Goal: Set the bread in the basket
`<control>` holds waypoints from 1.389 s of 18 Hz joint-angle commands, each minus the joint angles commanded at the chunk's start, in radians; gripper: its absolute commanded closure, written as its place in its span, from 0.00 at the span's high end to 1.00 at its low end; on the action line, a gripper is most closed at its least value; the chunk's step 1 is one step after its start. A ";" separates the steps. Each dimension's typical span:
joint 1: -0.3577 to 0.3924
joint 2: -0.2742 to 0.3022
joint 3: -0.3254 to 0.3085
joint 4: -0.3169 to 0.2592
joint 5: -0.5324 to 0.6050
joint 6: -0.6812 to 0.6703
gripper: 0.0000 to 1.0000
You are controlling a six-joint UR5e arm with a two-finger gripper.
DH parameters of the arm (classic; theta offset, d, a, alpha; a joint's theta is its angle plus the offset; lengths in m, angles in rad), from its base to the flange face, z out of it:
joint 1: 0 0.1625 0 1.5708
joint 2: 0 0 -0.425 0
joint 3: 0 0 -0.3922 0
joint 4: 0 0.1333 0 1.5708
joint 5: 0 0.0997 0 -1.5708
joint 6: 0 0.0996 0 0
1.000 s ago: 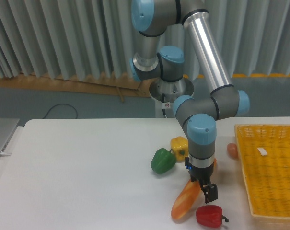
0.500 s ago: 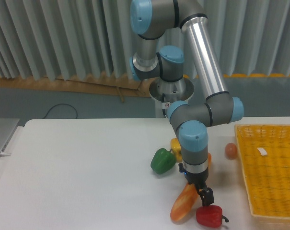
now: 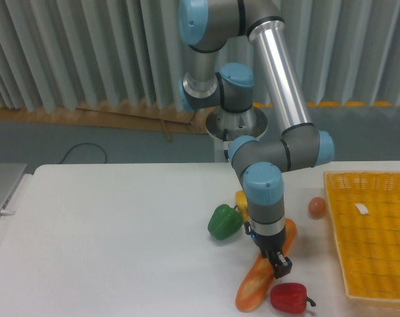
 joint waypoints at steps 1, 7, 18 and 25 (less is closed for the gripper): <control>-0.002 -0.002 0.000 0.000 0.000 0.001 0.12; 0.000 -0.005 0.000 0.000 0.000 0.008 0.80; 0.000 0.037 0.014 -0.008 -0.002 -0.123 1.00; -0.002 0.040 -0.009 -0.006 -0.005 -0.156 1.00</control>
